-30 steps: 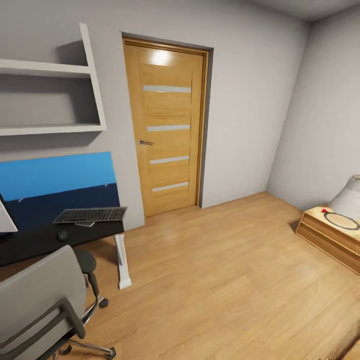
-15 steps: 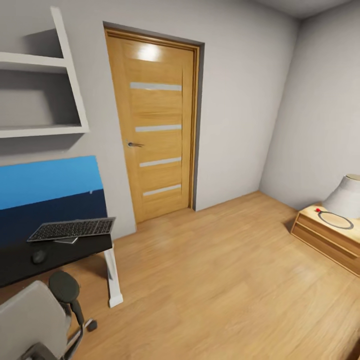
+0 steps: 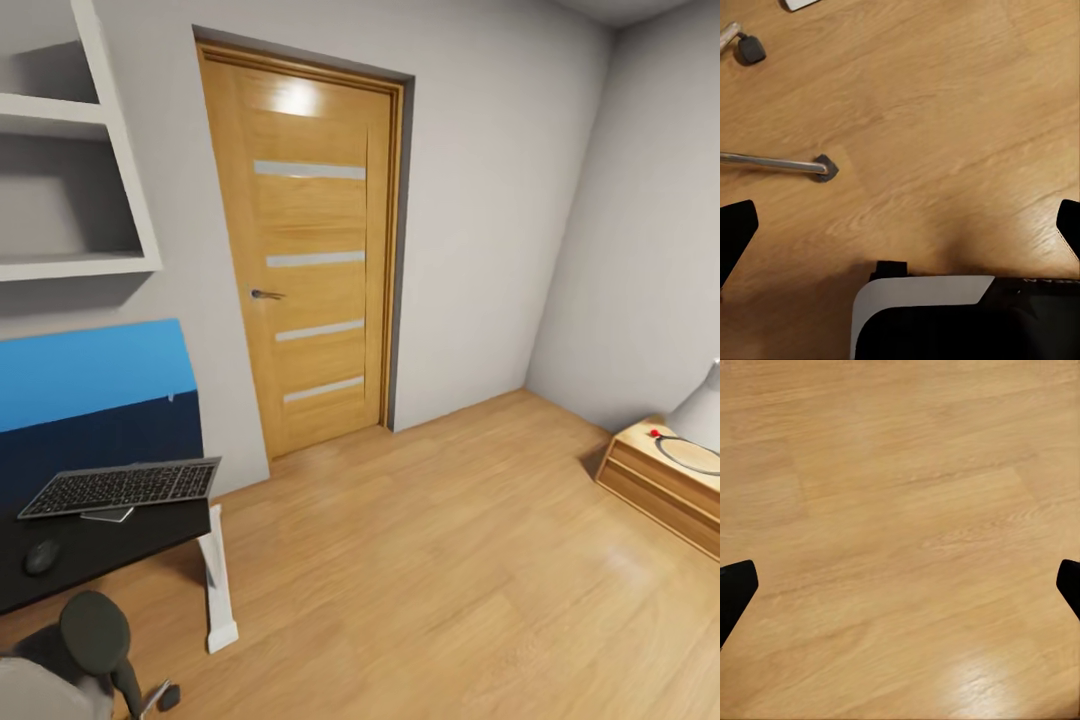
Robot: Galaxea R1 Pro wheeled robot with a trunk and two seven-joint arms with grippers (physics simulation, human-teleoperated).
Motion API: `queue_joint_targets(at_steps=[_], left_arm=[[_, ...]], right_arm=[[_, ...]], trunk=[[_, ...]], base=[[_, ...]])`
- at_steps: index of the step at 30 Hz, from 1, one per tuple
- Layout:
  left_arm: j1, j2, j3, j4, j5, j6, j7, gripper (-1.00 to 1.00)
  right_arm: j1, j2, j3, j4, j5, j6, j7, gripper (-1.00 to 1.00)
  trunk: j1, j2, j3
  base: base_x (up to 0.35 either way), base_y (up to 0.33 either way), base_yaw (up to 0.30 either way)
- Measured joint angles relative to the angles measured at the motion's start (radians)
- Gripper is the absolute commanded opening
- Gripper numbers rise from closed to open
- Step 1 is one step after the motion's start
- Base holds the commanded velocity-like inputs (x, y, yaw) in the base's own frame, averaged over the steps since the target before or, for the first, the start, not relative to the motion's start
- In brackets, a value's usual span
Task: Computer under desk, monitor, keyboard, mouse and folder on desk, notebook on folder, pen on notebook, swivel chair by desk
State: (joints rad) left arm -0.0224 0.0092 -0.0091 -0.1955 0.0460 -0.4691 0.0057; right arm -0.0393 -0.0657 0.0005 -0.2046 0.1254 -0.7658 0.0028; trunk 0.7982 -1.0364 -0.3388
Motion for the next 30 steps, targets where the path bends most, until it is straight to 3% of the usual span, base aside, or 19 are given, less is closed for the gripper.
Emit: queue_joint_targets(at_steps=[11, 30], left_arm=[[0.000, 0.000, 0.000, 0.000, 0.000, 0.000, 0.000, 1.00], [0.000, 0.000, 0.000, 0.000, 0.000, 0.000, 0.000, 1.00]], right_arm=[[0.000, 0.000, 0.001, 0.001, 0.000, 0.000, 0.000, 1.00], [0.000, 0.000, 0.001, 0.001, 0.001, 0.000, 0.000, 1.00]], trunk=[[0.000, 0.000, 0.000], [0.000, 0.000, 0.000]], base=[[0.327, 0.000, -0.035], [0.327, 0.000, -0.241]])
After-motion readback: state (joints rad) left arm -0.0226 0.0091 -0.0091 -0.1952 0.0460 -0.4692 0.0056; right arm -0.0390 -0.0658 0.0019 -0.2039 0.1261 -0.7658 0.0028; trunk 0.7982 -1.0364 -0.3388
